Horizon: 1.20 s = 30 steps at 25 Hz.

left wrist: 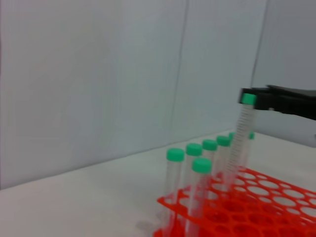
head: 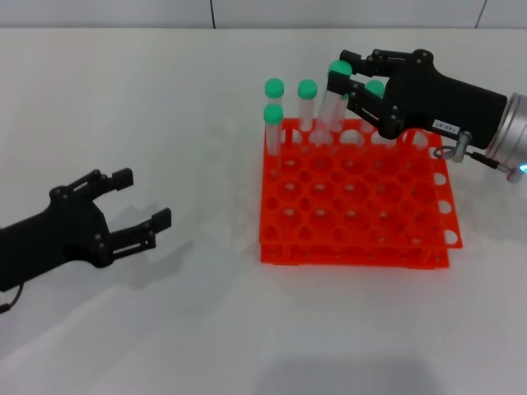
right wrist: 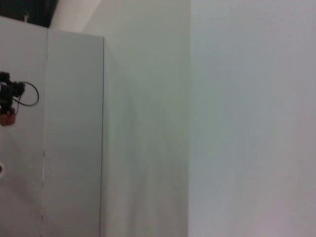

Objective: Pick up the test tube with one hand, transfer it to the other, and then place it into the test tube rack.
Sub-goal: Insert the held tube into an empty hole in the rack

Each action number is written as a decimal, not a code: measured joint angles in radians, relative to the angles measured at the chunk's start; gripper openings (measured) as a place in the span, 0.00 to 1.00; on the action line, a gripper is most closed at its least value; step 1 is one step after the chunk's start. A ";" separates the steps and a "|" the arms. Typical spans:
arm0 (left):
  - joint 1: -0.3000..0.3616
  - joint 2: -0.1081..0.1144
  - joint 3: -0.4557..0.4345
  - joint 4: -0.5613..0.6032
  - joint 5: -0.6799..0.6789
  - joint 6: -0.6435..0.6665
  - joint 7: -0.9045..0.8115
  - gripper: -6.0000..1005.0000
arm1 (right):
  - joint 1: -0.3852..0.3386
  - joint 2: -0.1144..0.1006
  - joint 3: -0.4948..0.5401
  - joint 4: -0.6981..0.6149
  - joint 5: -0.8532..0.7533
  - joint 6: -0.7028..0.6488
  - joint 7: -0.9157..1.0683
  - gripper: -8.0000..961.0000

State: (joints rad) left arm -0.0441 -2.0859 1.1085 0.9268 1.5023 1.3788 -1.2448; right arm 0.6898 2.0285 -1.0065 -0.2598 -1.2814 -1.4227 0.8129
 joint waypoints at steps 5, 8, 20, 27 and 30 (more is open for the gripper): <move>0.005 0.000 -0.007 -0.036 -0.014 0.014 0.051 0.87 | 0.010 0.000 -0.005 0.014 0.001 0.027 0.004 0.26; 0.004 0.001 -0.005 -0.049 -0.024 0.014 0.078 0.87 | 0.029 0.000 -0.005 0.041 0.002 0.045 0.005 0.26; -0.005 -0.001 -0.007 -0.055 -0.029 0.014 0.089 0.87 | 0.048 -0.001 -0.014 0.052 0.002 0.072 0.034 0.26; -0.009 -0.002 -0.007 -0.068 -0.039 0.010 0.102 0.87 | 0.062 -0.001 -0.038 0.053 0.003 0.091 0.056 0.26; -0.008 0.000 -0.004 -0.089 -0.066 0.014 0.126 0.87 | 0.066 -0.001 -0.050 0.053 0.002 0.099 0.061 0.26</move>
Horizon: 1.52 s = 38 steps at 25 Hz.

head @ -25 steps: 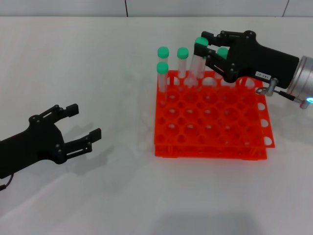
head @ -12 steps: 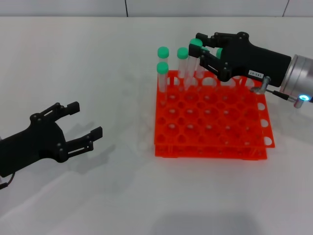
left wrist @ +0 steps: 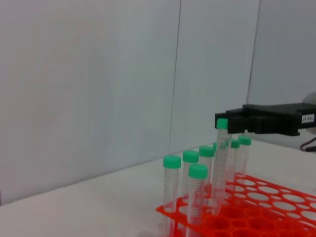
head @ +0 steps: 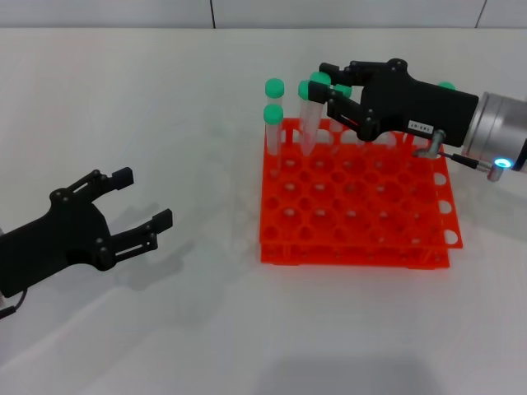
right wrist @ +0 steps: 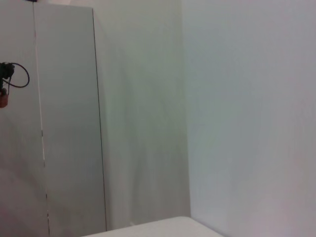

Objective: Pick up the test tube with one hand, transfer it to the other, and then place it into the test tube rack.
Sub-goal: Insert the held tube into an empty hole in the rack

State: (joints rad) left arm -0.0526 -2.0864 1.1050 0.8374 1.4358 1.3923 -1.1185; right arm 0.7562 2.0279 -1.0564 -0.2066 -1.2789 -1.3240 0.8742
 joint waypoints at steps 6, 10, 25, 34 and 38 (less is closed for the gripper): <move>0.001 0.000 0.001 -0.015 -0.012 0.001 0.022 0.87 | 0.005 0.000 -0.018 0.001 -0.001 0.013 0.006 0.26; 0.000 0.000 0.002 -0.021 -0.012 0.001 0.025 0.87 | 0.009 0.000 -0.048 0.001 -0.001 0.037 0.021 0.26; -0.001 0.003 -0.002 -0.026 -0.012 0.001 0.026 0.87 | 0.004 0.000 -0.071 0.012 0.001 0.072 0.036 0.26; -0.008 0.003 -0.002 -0.026 -0.009 -0.001 0.026 0.87 | 0.002 0.000 -0.071 0.025 0.014 0.082 0.019 0.26; -0.009 0.003 -0.002 -0.026 -0.006 -0.003 0.026 0.87 | 0.001 0.000 -0.072 0.026 0.014 0.082 0.012 0.27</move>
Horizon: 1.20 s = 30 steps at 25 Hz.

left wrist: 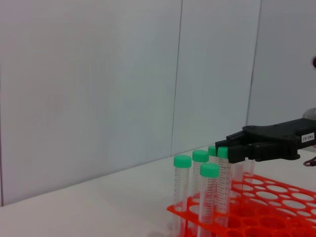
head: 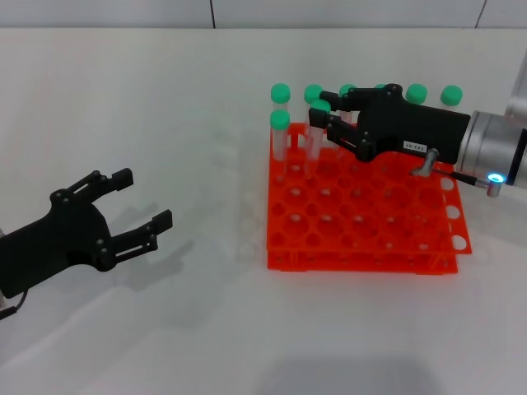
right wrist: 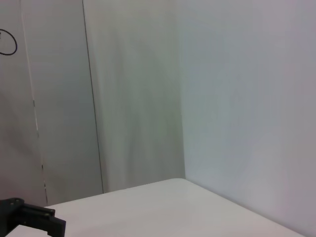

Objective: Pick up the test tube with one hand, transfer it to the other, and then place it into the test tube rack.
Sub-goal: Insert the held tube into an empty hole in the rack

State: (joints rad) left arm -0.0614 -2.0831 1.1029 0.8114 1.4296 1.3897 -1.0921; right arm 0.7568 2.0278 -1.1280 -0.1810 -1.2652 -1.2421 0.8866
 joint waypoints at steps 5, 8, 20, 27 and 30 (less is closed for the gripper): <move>0.000 0.000 0.000 0.000 0.001 -0.001 0.000 0.87 | -0.004 0.000 -0.001 0.000 0.000 -0.004 -0.012 0.28; 0.000 0.000 0.000 -0.001 0.002 0.000 0.000 0.87 | -0.005 0.000 -0.001 0.000 0.000 -0.004 -0.010 0.29; -0.002 0.000 0.000 -0.002 0.003 0.003 0.000 0.87 | -0.018 0.000 0.000 -0.005 0.010 -0.021 -0.004 0.51; -0.002 0.003 0.000 0.001 0.002 0.003 0.000 0.87 | -0.153 -0.013 0.000 -0.148 0.005 -0.117 0.033 0.61; -0.012 0.004 0.000 0.004 0.003 0.003 -0.010 0.87 | -0.242 -0.032 -0.001 -0.261 -0.026 -0.153 0.112 0.65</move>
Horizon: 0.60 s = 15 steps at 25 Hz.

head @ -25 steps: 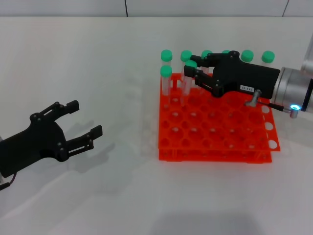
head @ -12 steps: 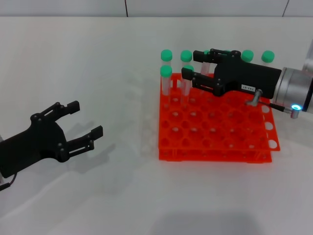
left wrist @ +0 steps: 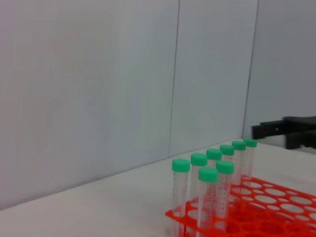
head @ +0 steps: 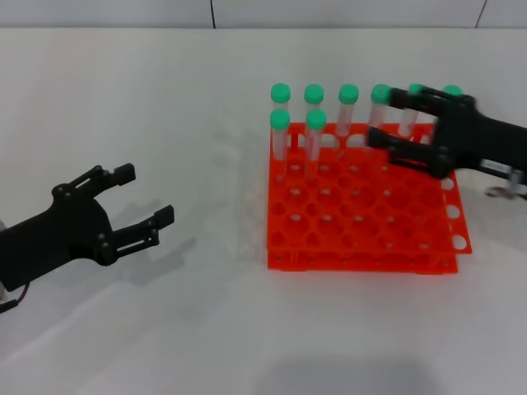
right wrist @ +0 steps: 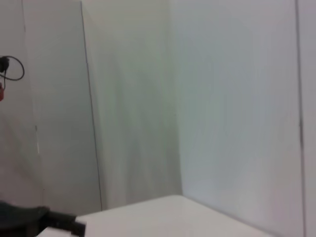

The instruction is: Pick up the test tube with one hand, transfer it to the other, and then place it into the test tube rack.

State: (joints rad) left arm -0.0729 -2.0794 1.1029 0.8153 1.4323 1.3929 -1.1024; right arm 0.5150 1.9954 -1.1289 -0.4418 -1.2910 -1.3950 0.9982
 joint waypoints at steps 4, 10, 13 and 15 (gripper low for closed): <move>-0.037 0.018 -0.001 0.005 0.030 0.012 -0.083 0.87 | -0.070 -0.053 0.005 -0.094 -0.059 -0.079 0.070 0.72; -0.167 0.082 -0.001 -0.036 0.135 0.121 -0.224 0.87 | -0.076 -0.135 0.011 -0.085 -0.162 -0.190 0.121 0.82; -0.218 0.108 -0.002 -0.043 0.180 0.172 -0.274 0.87 | -0.069 -0.141 0.011 -0.090 -0.221 -0.195 0.149 0.88; -0.250 0.119 -0.003 -0.043 0.203 0.195 -0.299 0.87 | -0.067 -0.142 0.011 -0.091 -0.243 -0.196 0.156 0.92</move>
State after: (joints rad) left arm -0.3225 -1.9602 1.1004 0.7720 1.6352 1.5883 -1.4012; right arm 0.4482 1.8534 -1.1180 -0.5331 -1.5340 -1.5906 1.1540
